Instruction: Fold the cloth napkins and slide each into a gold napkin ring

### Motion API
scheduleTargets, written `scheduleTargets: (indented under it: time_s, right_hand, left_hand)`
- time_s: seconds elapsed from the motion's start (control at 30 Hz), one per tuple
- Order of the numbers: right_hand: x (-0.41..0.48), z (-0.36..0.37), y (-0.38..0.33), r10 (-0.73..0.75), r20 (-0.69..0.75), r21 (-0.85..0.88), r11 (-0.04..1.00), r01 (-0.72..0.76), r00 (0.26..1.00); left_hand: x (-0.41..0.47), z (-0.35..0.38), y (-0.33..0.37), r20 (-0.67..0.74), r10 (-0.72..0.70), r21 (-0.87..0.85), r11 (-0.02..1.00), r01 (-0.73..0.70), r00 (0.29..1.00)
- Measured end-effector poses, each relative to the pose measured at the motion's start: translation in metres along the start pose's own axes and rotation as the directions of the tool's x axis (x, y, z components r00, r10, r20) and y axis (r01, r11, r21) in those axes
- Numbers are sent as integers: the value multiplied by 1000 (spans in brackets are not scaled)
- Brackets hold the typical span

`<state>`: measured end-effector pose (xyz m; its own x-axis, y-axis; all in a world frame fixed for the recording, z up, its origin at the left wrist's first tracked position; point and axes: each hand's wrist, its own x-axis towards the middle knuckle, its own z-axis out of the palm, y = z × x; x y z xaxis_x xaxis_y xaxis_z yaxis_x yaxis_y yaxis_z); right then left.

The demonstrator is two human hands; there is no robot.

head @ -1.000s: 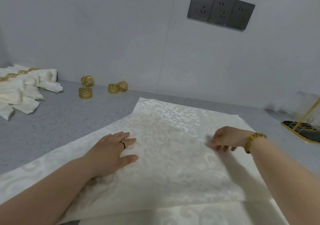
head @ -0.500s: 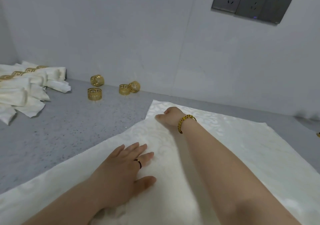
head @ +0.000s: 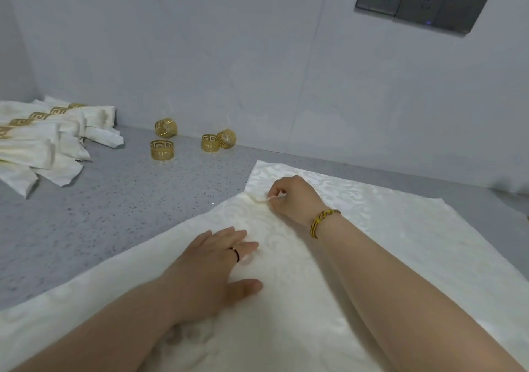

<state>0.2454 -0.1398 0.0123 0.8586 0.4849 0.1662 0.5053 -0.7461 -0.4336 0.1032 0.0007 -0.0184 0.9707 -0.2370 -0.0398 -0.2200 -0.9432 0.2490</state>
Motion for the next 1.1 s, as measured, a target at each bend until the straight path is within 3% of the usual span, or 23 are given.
scheduleTargets:
  time_s: [0.1, 0.2, 0.4, 0.53, 0.6, 0.9, 1.1]
  right_hand:
    - [-13, 7, 6, -62, -37, -147, 988, 56, 997]
    - [-18, 10, 10, -47, -54, -73, 996, 44, 997]
    - [-19, 7, 14, -39, -1, -110, 993, 39, 999]
    - [-12, 10, 18, -17, -31, -55, 998, 15, 999]
    - [-10, 12, 19, -15, -44, -34, 999, 14, 999]
    - [-7, 14, 29, 52, 8, 240, 969, -52, 999]
    - [-6, 16, 30, 62, -17, 280, 958, -55, 998]
  left_hand:
    - [7, -12, -1, -66, -6, -23, 1000, 5, 998]
    - [29, -31, -3, -158, -107, -153, 985, 82, 982]
    - [91, -34, -2, -209, -302, -160, 949, 272, 930]
    - [113, -34, -3, -286, -336, 32, 932, 360, 897]
    - [119, -35, -6, -215, -330, 50, 936, 348, 919]
    - [126, -39, -23, -59, -293, -244, 931, 271, 954]
    - [128, -36, -22, -82, -285, -314, 917, 247, 955]
